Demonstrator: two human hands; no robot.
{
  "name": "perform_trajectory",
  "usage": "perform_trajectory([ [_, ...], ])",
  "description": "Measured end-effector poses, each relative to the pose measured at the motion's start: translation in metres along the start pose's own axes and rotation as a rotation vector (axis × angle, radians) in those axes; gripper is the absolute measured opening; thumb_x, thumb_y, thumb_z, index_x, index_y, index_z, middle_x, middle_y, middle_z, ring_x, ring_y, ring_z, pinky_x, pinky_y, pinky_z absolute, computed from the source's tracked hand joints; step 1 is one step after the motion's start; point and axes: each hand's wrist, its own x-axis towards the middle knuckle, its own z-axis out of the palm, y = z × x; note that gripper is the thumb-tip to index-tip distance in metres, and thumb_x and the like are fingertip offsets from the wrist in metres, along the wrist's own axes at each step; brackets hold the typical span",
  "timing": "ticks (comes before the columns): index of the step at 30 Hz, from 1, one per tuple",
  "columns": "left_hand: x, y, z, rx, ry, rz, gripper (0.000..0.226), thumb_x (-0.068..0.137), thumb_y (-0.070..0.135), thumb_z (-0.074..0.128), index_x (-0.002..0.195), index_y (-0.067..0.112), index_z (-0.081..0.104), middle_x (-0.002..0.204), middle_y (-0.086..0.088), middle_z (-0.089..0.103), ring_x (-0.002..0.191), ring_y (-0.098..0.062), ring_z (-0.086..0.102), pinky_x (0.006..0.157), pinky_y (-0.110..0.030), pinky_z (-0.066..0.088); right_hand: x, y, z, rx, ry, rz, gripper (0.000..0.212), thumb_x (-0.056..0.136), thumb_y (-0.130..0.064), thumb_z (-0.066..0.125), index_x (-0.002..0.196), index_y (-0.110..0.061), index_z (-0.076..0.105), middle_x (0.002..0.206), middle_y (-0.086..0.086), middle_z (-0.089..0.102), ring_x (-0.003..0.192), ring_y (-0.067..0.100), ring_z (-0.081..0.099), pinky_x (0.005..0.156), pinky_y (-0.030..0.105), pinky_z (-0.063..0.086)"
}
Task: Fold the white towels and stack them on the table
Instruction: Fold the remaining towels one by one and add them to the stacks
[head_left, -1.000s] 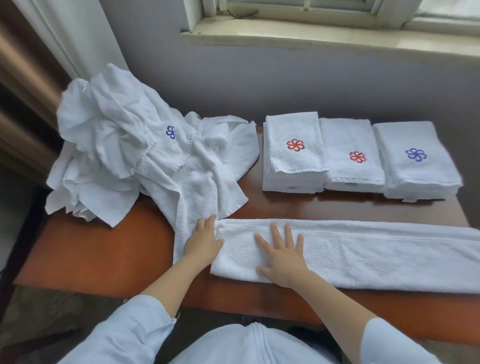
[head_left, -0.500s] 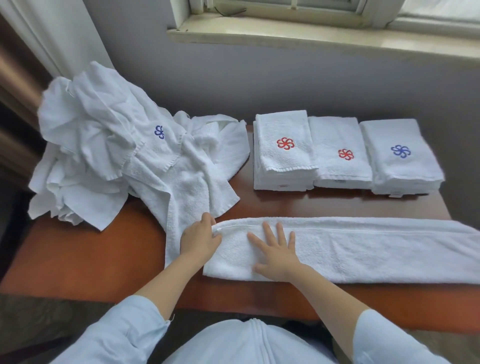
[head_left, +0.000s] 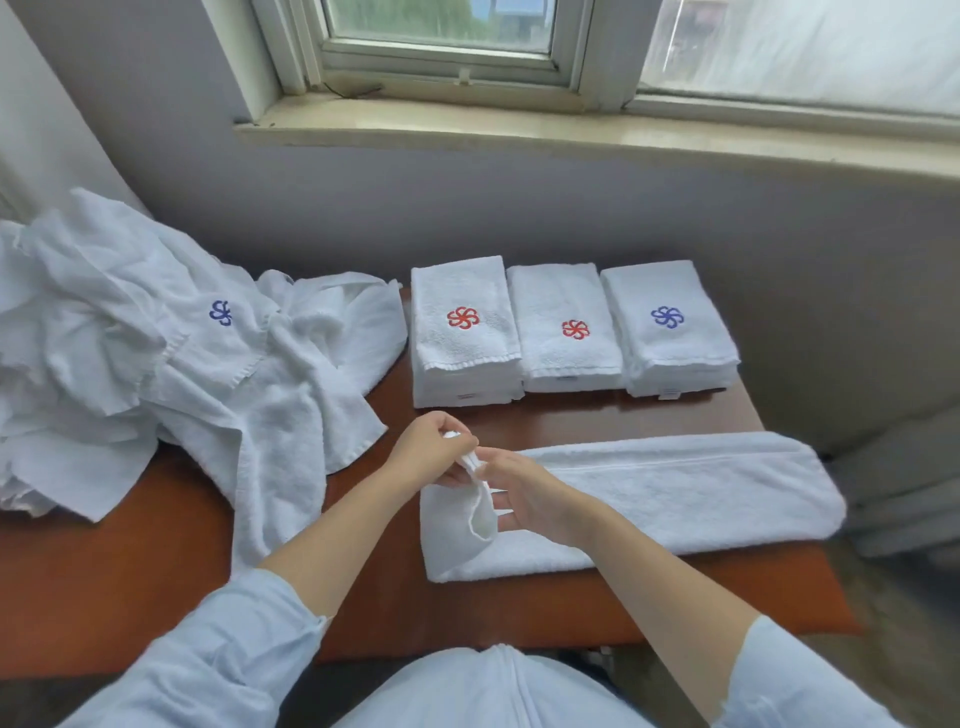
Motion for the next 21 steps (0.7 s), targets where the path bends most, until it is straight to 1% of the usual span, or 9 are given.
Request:
perform_trajectory([
  [2,0.003,0.015,0.026,-0.039,-0.021,-0.01,0.011,0.083,0.016,0.067,0.093,0.012,0.064,0.076,-0.007,0.072,0.059,-0.014,0.071,0.054,-0.026,0.055,-0.018,-0.002,-0.019,0.022,0.032,-0.003,0.048,0.087,-0.035,0.066,0.134,-0.029,0.056,0.118,0.004,0.065,0.094,0.018,0.063,0.082,0.036,0.05],
  [3,0.004,0.021,0.039,-0.044,-0.034,-0.007,0.013,0.083,0.018,0.068,0.094,0.012,0.065,0.078,-0.005,0.071,0.059,-0.01,0.07,0.053,-0.025,0.054,-0.027,-0.002,-0.029,0.026,0.047,-0.007,0.052,0.085,-0.038,0.071,0.135,-0.033,0.055,0.121,0.004,0.066,0.096,0.017,0.063,0.082,0.035,0.049],
  [5,0.006,0.032,0.067,-0.042,-0.052,-0.004,0.017,0.083,0.021,0.071,0.096,0.011,0.066,0.081,-0.003,0.071,0.059,-0.005,0.069,0.053,-0.022,0.053,-0.044,-0.002,-0.051,0.018,0.054,-0.014,0.047,0.085,-0.04,0.074,0.129,-0.04,0.058,0.13,0.002,0.064,0.11,0.016,0.063,0.085,0.035,0.047],
  [8,0.008,0.045,0.106,-0.074,-0.077,-0.019,0.02,0.085,0.022,0.073,0.099,0.01,0.065,0.084,-0.007,0.072,0.062,-0.011,0.072,0.051,-0.021,0.053,-0.066,0.002,-0.081,-0.012,0.103,-0.001,0.043,0.081,-0.03,0.076,0.119,-0.044,0.063,0.125,-0.005,0.067,0.119,0.009,0.06,0.087,0.031,0.045],
  [12,0.009,0.056,0.148,-0.099,-0.127,-0.03,0.019,0.088,0.023,0.07,0.101,0.01,0.064,0.088,-0.012,0.073,0.068,-0.021,0.073,0.058,-0.029,0.058,-0.08,0.017,-0.118,-0.099,0.245,0.043,0.05,0.078,-0.009,0.063,0.122,-0.033,0.062,0.104,0.0,0.067,0.093,0.012,0.061,0.07,0.028,0.047],
  [15,0.012,0.059,0.17,-0.133,-0.15,-0.008,0.02,0.095,0.023,0.062,0.112,0.015,0.061,0.084,-0.009,0.072,0.063,-0.017,0.068,0.058,-0.025,0.055,-0.082,0.03,-0.14,-0.074,0.35,0.083,0.045,0.081,0.0,0.051,0.119,-0.022,0.061,0.102,0.007,0.064,0.088,0.018,0.063,0.069,0.031,0.053],
  [18,0.014,0.052,0.178,-0.07,-0.041,0.087,0.024,0.099,0.02,0.054,0.122,0.018,0.059,0.087,-0.001,0.07,0.067,-0.01,0.064,0.062,-0.02,0.05,-0.08,0.044,-0.155,-0.055,0.415,0.096,0.04,0.085,0.001,0.052,0.114,-0.025,0.06,0.107,0.011,0.066,0.096,0.026,0.067,0.08,0.041,0.058],
  [19,0.013,0.046,0.178,-0.005,0.019,0.116,0.023,0.1,0.02,0.053,0.122,0.02,0.06,0.09,0.002,0.069,0.073,-0.011,0.065,0.068,-0.023,0.051,-0.078,0.048,-0.158,-0.058,0.424,0.09,0.039,0.087,0.0,0.052,0.112,-0.028,0.06,0.109,0.01,0.067,0.098,0.026,0.068,0.083,0.044,0.059],
  [21,0.009,0.032,0.174,0.124,0.129,0.136,0.021,0.099,0.023,0.051,0.116,0.029,0.061,0.096,0.009,0.066,0.085,-0.008,0.062,0.075,-0.026,0.05,-0.074,0.053,-0.163,-0.083,0.439,0.079,0.035,0.089,-0.003,0.052,0.106,-0.033,0.059,0.107,0.008,0.069,0.096,0.024,0.07,0.08,0.044,0.059],
])
